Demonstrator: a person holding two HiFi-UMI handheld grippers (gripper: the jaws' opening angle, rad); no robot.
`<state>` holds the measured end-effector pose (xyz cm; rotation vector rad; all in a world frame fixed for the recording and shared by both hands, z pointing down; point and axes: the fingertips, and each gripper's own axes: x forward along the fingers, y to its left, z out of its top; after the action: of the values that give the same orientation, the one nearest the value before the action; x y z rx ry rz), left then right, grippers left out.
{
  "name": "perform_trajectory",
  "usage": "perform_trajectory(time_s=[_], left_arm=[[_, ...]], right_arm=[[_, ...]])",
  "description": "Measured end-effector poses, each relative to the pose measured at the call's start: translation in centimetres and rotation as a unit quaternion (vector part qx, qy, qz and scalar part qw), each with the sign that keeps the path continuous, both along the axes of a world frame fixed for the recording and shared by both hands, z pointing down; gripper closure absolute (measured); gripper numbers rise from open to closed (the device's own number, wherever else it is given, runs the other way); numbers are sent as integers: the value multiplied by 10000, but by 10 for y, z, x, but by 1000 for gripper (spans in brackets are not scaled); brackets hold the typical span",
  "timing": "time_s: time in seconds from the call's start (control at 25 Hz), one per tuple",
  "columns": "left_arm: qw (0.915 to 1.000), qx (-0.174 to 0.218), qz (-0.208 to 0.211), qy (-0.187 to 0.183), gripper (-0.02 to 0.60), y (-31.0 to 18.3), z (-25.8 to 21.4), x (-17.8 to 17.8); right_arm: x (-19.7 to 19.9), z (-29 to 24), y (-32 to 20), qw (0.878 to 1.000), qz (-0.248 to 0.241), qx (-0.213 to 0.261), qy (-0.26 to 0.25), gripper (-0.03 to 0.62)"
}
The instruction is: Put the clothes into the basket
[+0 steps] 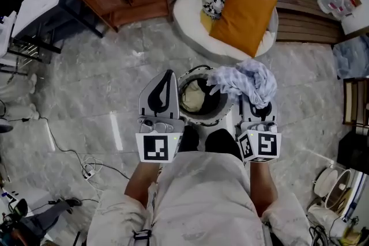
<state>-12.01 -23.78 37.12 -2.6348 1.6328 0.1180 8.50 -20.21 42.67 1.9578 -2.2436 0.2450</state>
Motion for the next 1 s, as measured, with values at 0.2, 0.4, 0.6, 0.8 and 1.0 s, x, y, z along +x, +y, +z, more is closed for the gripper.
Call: perform_trajectory(time_s=[0.2, 0.4, 0.6, 0.8, 1.0], left_arm=[[9998, -129, -99, 91, 578, -15, 26, 5], [9990, -166, -409, 68, 578, -16, 51, 17], [9970, -240, -734, -3, 578, -19, 65, 25], [9956, -238, -909, -63, 578, -18, 73, 31], [9946, -415, -939, -161, 577, -17, 81, 37]], right_arm=[[-3, 48, -14, 9985, -195, -516, 7, 433], [2, 115, -19, 9920, -473, -1161, -126, 433], [10, 186, -28, 9775, -678, -1948, -436, 434], [16, 250, -26, 9608, -850, -2599, -451, 434], [9, 316, -14, 9346, -971, -3394, -431, 434]])
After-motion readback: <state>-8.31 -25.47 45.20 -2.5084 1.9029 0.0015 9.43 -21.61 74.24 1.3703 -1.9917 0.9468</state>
